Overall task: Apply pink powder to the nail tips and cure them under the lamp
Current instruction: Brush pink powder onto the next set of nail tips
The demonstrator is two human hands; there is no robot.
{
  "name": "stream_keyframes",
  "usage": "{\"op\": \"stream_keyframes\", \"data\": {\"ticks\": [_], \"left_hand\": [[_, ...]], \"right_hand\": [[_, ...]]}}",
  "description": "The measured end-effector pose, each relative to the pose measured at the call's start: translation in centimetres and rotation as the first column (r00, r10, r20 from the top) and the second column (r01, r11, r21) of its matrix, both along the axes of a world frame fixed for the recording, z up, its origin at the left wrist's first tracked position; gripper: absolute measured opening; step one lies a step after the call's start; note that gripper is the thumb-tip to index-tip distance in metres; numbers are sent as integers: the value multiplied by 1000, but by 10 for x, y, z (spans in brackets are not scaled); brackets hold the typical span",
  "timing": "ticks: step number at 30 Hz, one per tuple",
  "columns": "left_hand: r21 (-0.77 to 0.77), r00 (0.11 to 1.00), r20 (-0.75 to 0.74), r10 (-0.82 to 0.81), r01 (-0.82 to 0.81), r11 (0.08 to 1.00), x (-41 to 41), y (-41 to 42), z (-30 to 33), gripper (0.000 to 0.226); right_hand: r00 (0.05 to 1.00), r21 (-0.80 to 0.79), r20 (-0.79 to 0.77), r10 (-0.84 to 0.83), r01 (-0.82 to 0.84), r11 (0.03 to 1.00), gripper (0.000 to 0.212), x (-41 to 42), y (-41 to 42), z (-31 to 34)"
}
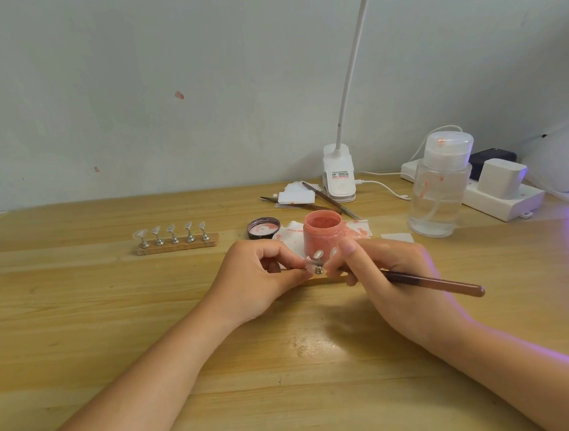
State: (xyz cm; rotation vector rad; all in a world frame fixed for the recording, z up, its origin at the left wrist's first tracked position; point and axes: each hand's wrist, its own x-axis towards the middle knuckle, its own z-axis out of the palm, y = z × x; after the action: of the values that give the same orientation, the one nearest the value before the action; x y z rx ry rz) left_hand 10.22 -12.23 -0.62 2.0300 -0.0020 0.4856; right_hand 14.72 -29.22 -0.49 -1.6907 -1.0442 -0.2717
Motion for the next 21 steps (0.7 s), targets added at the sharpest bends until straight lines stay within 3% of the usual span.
{"op": "stream_keyframes", "data": {"ticks": [11, 14, 18, 21], "left_hand": [[12, 1000, 16, -7, 7, 1000, 0, 1, 1, 16], [2, 1000, 20, -11, 11, 1000, 0, 1, 1, 16], [-14, 1000, 19, -11, 11, 1000, 0, 1, 1, 22], [-30, 1000, 23, -13, 14, 999, 0, 1, 0, 21]], "right_hand": [[998, -18, 69, 16, -14, 1000, 40, -1, -2, -3], [990, 1, 129, -55, 56, 998, 38, 1, -1, -1], [998, -20, 59, -3, 4, 1000, 36, 0, -1, -3], [989, 14, 128, -76, 75, 997, 35, 1, -1, -2]]}}
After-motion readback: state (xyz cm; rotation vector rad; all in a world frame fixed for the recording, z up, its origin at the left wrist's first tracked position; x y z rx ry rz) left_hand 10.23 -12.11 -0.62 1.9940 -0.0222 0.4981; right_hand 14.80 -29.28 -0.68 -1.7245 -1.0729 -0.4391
